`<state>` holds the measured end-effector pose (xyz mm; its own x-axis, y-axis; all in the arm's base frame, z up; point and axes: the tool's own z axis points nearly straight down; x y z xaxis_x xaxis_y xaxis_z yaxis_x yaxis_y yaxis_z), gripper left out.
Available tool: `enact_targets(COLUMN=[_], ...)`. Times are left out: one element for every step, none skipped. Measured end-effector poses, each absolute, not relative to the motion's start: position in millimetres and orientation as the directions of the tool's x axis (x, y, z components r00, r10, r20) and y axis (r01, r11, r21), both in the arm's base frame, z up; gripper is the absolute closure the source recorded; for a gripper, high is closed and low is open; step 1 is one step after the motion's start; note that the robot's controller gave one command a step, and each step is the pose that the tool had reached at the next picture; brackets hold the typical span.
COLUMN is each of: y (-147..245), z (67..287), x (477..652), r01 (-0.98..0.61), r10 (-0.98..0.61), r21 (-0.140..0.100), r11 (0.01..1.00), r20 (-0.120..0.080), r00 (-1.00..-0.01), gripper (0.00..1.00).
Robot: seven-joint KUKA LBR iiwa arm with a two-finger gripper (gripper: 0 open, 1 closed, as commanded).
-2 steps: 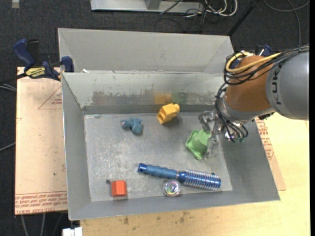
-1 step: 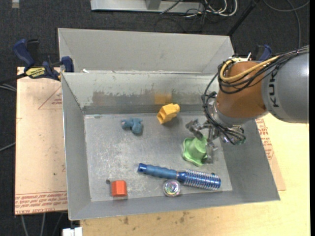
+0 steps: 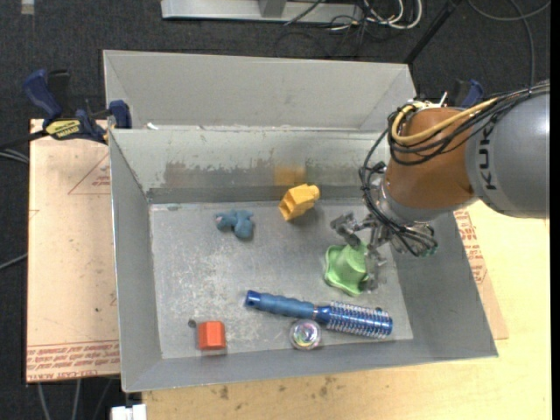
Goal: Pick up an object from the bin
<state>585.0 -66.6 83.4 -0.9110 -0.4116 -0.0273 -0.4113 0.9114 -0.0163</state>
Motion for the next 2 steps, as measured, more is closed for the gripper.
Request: enact_targets(y=[-75.4,-87.9], z=[193.8,94.0], x=[562.9,565.6], r01=[-0.279,-0.255], r10=[-0.279,-0.255], r21=[-0.003,-0.003], r11=[0.96,0.967], r20=[-0.009,-0.02], r00=[-0.96,-0.967], gripper=[1.0,1.0])
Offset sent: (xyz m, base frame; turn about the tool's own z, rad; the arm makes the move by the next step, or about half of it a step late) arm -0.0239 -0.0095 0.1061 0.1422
